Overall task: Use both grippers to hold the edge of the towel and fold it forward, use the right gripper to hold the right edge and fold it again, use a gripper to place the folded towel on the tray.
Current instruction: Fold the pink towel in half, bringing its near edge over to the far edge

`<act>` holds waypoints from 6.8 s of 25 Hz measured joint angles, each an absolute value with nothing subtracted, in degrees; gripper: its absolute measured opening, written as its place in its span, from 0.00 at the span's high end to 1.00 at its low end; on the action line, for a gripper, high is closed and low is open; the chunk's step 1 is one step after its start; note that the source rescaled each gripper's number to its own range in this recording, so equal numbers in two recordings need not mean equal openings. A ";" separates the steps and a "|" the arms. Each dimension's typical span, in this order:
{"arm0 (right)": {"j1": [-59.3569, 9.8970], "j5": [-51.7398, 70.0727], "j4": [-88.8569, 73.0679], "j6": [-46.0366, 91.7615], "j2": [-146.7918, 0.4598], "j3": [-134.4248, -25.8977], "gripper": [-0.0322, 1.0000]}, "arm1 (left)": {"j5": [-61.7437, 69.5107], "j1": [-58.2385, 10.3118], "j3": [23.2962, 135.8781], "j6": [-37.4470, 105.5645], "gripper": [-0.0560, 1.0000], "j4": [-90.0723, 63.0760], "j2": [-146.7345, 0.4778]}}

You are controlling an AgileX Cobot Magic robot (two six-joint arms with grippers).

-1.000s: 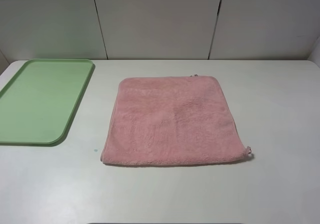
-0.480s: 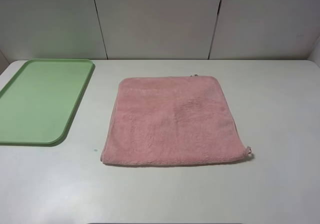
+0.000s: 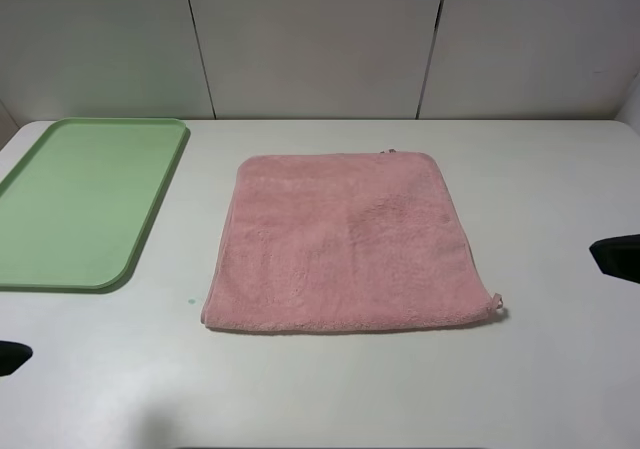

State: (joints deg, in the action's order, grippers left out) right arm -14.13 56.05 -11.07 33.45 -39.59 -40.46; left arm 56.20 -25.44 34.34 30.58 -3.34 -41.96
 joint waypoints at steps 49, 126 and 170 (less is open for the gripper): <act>-16.98 40.63 -10.68 64.82 -71.70 -40.46 0.00 | 7.41 -35.73 34.47 55.05 0.02 10.67 -97.19; -16.98 19.64 -16.64 69.56 -99.40 -36.46 0.00 | 0.87 -42.56 35.66 53.99 0.02 10.22 -103.75; -16.98 7.48 -17.44 66.16 -98.93 -30.00 0.33 | 2.32 -36.53 35.31 53.91 0.60 9.70 -104.48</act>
